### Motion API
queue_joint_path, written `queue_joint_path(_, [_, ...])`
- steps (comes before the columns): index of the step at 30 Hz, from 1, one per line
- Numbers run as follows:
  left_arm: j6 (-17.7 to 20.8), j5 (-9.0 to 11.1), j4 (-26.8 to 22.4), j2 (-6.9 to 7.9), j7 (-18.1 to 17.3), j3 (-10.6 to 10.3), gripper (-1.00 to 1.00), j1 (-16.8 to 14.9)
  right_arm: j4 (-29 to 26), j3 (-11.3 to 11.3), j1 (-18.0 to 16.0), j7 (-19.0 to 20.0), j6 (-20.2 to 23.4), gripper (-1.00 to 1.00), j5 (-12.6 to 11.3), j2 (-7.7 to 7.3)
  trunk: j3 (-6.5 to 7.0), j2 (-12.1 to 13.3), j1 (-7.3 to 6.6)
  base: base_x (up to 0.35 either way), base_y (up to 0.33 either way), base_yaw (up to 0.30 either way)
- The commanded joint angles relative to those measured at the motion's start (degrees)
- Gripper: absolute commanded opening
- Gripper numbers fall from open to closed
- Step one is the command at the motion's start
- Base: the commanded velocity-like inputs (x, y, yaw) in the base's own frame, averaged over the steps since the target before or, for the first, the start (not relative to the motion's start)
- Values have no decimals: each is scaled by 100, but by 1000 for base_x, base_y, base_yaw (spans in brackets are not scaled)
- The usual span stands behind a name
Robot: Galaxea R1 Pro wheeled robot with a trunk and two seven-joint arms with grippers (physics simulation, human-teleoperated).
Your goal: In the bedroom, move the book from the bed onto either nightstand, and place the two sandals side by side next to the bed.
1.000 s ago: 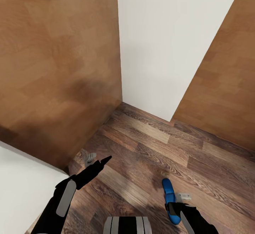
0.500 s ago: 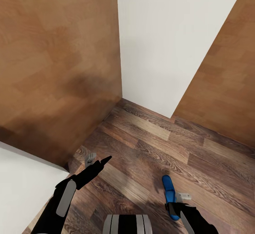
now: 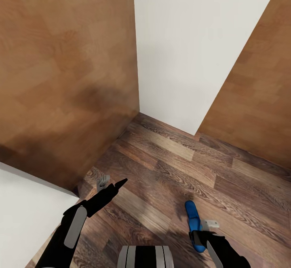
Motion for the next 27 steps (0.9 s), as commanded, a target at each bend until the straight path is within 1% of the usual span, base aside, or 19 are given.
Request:
queue_joint_path(1, [45,23,-1,-7,-13,17,100,-3,-15,-11,0,5,31,100,3,3,-4,-1,-1,0,0,0])
queue_joint_path(9, [46,28,2,-12,-13,8,100,-1,-19,-5,0,-35,27,100,11,8,-4,-1,-1,0,0,0])
queue_joint_path(15, [45,29,-2,-17,-13,-112,100,24,-14,-2,0,-40,22,100,12,14,-4,-1,-1,2,0,0])
queue_joint_path(21, [50,30,-5,-9,-13,-144,100,30,-9,-2,0,-40,22,100,12,23,-4,-1,-1,167,0,0])
queue_joint_path(27, [46,31,1,-8,-11,-148,100,30,-1,-9,0,-40,21,100,12,33,-4,-1,-1,51,0,0])
